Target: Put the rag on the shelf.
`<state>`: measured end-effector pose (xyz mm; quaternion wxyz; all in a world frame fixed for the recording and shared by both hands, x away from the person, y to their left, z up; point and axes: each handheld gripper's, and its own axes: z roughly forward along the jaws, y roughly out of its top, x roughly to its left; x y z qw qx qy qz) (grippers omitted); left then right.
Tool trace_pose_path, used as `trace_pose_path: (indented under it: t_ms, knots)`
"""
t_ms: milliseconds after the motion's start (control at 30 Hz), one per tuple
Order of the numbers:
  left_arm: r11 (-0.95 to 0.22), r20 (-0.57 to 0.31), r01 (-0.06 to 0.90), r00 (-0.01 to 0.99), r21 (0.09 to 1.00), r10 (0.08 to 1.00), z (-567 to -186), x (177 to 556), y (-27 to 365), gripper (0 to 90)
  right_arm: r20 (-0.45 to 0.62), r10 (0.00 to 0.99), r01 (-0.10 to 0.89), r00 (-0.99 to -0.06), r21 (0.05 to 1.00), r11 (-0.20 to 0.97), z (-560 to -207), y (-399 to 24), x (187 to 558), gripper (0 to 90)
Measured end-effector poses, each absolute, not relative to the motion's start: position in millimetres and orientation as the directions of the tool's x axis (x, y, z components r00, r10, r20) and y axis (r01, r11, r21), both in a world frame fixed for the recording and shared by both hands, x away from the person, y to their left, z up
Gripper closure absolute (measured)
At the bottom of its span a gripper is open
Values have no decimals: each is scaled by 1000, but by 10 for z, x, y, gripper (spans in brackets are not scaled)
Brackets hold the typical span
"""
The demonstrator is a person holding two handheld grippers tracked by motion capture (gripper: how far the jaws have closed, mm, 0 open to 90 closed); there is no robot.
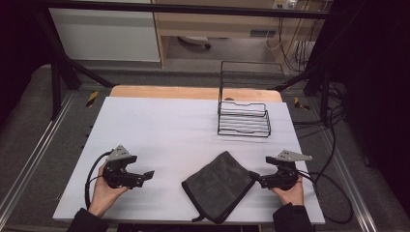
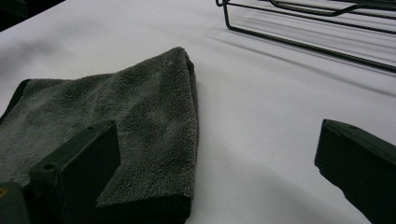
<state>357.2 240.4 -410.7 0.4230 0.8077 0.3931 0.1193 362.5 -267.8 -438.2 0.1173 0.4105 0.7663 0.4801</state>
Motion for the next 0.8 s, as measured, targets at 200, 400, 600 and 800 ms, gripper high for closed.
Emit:
trace_pose_path:
  t_ms: [200,400,600,800]
  knots:
    - [-354,-140,532,681,769,719,-4057,3573,2221,105,209,740,515,-639,831,209,-4382,-2657,3627,10]
    - [-366,-162,538,702,759,694,-4049,3598,1920,139,209,740,519,-639,828,214,-4387,-2652,3628,13]
    - [-392,-177,545,722,741,669,-4080,3607,1696,199,211,740,525,-638,823,219,-4400,-2636,3634,18]
    - [-430,-199,559,744,709,638,-4141,3587,1415,292,208,740,526,-640,820,224,-4408,-2627,3639,20]
